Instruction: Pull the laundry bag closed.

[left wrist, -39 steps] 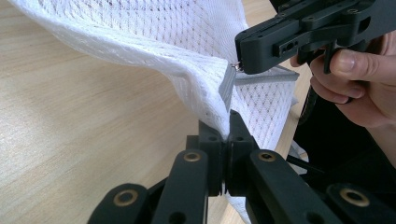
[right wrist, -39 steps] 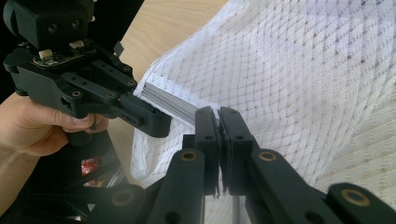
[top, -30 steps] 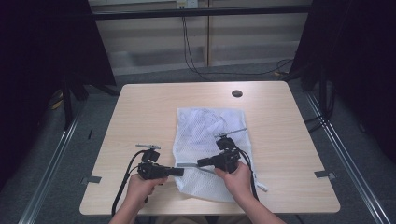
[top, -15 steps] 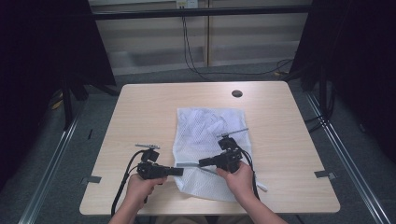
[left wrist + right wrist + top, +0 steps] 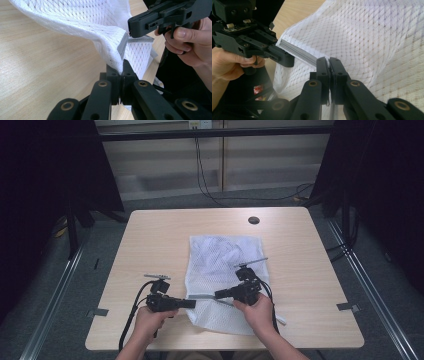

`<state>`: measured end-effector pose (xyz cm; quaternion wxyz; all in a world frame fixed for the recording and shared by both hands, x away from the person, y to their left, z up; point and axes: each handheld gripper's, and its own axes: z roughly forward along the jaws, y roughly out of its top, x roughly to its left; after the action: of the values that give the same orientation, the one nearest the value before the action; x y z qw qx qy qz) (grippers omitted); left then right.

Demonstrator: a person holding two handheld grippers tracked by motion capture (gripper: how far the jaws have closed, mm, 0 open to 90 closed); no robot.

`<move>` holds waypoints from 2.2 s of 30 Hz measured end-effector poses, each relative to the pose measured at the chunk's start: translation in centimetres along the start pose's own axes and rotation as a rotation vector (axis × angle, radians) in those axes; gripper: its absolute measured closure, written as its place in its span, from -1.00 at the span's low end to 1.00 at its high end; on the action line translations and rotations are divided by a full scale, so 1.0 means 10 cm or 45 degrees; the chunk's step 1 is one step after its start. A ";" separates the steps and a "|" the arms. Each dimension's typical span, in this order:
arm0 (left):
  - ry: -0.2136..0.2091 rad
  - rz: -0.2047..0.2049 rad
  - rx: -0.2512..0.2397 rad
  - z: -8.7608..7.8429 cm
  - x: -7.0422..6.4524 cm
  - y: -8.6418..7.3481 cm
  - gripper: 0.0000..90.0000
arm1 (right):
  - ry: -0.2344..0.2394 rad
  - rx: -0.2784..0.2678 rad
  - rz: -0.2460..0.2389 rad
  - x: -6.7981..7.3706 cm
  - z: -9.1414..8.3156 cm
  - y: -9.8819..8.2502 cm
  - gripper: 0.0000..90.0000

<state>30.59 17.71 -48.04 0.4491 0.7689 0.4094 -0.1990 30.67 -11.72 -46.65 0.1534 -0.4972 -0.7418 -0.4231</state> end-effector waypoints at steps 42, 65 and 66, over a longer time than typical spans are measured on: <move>-0.004 -0.012 -0.006 -0.04 0.02 0.00 0.96 | -0.030 -0.003 0.009 -0.10 -0.13 -0.04 0.93; -0.008 -0.017 -0.009 -0.04 0.03 0.00 0.96 | -0.022 -0.004 0.014 -0.13 -0.18 -0.06 0.93; -0.012 -0.020 -0.006 -0.04 0.02 0.00 0.96 | -0.022 -0.004 0.014 -0.13 -0.17 -0.06 0.93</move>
<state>30.72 18.16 -47.99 0.4512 0.7637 0.4137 -0.2051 30.42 -13.98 -46.76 0.1485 -0.5050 -0.7398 -0.4190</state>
